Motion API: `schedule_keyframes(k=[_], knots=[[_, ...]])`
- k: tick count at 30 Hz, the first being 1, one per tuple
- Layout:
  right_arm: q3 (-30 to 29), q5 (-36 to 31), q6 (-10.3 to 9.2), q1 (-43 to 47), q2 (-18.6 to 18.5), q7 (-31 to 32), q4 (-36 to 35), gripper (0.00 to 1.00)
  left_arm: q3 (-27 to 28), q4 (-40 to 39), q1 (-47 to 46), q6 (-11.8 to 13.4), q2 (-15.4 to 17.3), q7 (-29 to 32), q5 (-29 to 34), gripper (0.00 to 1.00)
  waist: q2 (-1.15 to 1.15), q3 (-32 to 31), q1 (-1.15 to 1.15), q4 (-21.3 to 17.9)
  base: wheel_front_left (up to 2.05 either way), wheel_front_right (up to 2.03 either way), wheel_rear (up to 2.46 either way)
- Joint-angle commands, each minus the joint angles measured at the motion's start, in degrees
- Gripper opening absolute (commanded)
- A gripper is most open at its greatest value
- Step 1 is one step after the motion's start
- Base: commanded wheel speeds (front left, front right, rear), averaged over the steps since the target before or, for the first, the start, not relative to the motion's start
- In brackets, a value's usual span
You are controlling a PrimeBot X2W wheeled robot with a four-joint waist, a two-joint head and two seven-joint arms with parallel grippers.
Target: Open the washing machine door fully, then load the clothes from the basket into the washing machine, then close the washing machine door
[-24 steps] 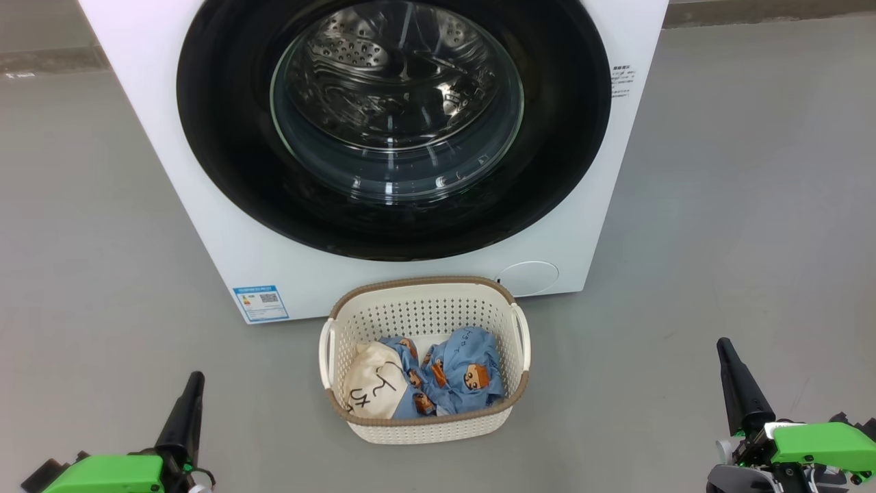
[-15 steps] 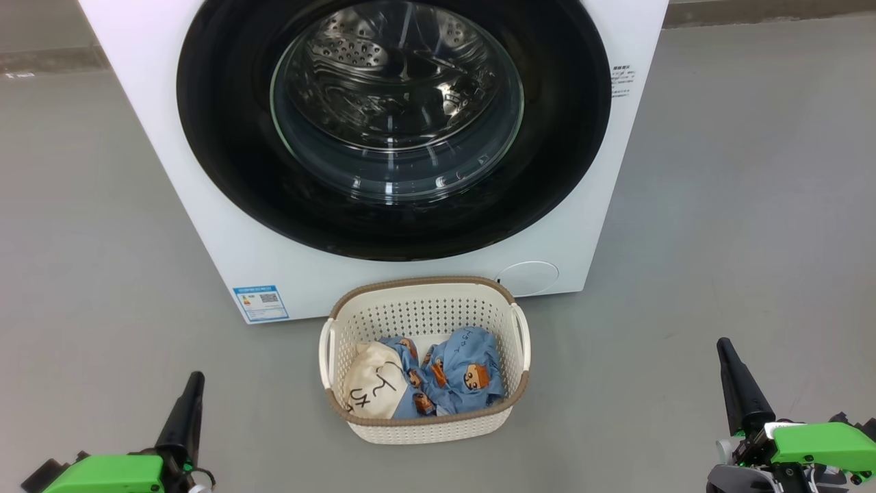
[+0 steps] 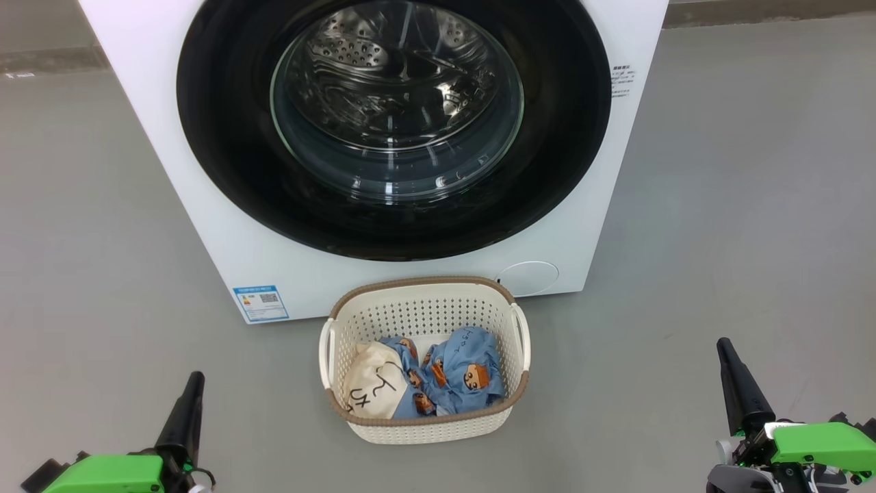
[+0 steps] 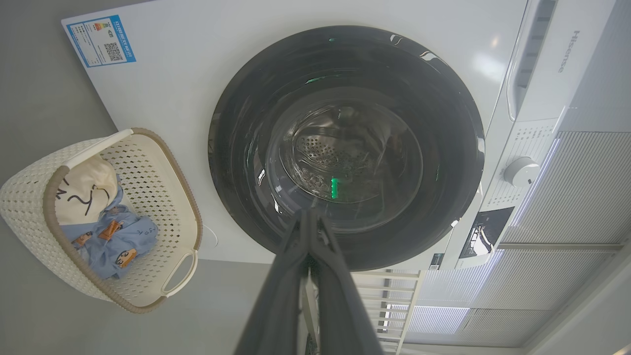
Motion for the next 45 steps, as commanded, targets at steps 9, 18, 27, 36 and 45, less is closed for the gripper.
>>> schedule_keyframes(k=[9, 18, 27, 36, 45], knots=[[1.6, 0.3, 0.09, -0.6, -0.2, 0.4, -1.7, 0.00, 1.9, -1.7, -0.7, -0.2, 0.8, 0.3, -0.1, 0.00, 0.00, 0.0, 0.00, 0.0, 0.00, 0.00, 0.00], [1.6, 0.3, 0.09, -0.6, -0.2, 0.4, -1.7, 0.00, 1.9, -1.7, -0.7, -0.2, 0.8, 0.3, -0.1, 0.00, 0.00, 0.0, 0.00, 0.0, 0.00, 0.00, 0.00], [1.6, 0.3, 0.09, -0.6, -0.2, 0.4, -1.7, 0.00, 1.9, -1.7, -0.7, -0.2, 0.8, 0.3, -0.1, 0.00, 0.00, 0.0, 0.00, 0.0, 0.00, 0.00, 0.00], [1.6, 0.3, 0.09, -0.6, -0.2, 0.4, -1.7, 0.00, 1.9, -1.7, -0.7, -0.2, 0.8, 0.3, -0.1, 0.00, 0.00, 0.0, 0.00, 0.0, 0.00, 0.00, 0.00], [1.6, 0.3, 0.09, -0.6, -0.2, 0.4, -1.7, 0.00, 1.9, -1.7, -0.7, -0.2, 0.8, 0.3, -0.1, 0.00, 0.00, 0.0, 0.00, 0.0, 0.00, 0.00, 0.00]])
